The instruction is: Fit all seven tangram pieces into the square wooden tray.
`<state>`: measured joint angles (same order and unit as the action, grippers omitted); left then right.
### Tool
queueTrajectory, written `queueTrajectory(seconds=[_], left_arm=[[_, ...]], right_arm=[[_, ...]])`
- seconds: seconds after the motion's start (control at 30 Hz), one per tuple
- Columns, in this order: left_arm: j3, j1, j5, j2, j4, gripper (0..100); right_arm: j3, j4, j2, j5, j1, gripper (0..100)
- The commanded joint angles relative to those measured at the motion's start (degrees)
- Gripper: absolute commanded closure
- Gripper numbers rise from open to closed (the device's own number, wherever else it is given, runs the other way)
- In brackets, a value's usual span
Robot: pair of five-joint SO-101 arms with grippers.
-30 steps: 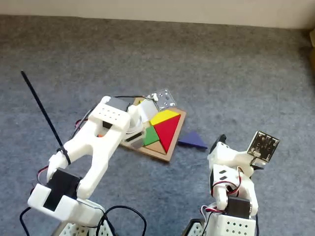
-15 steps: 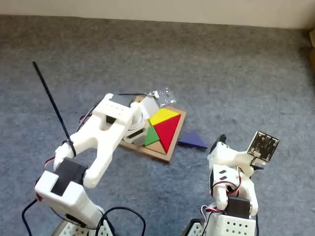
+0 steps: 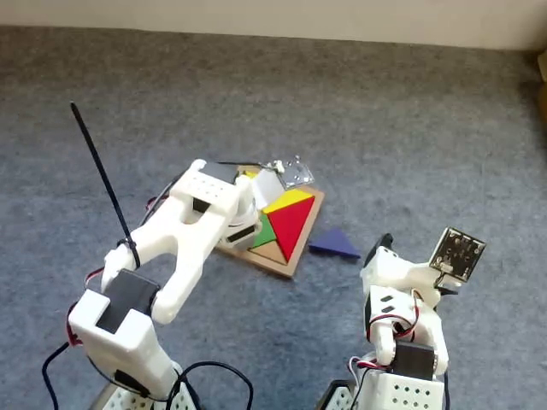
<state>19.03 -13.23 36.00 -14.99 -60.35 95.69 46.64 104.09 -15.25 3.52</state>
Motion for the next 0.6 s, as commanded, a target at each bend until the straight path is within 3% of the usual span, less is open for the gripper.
queueTrajectory(seconds=[0.0,0.3,0.57], left_arm=[[-4.44,0.75,-0.53,1.80,-3.96,86],[-4.88,1.01,-0.70,16.31,-7.21,89],[-4.00,0.75,-3.43,17.19,-7.38,89]], right_arm=[[-1.10,-1.80,0.31,0.00,-0.57,66.6],[-1.10,-1.80,0.31,0.00,-0.57,66.6],[-1.10,-1.80,0.31,0.00,-0.57,66.6]])
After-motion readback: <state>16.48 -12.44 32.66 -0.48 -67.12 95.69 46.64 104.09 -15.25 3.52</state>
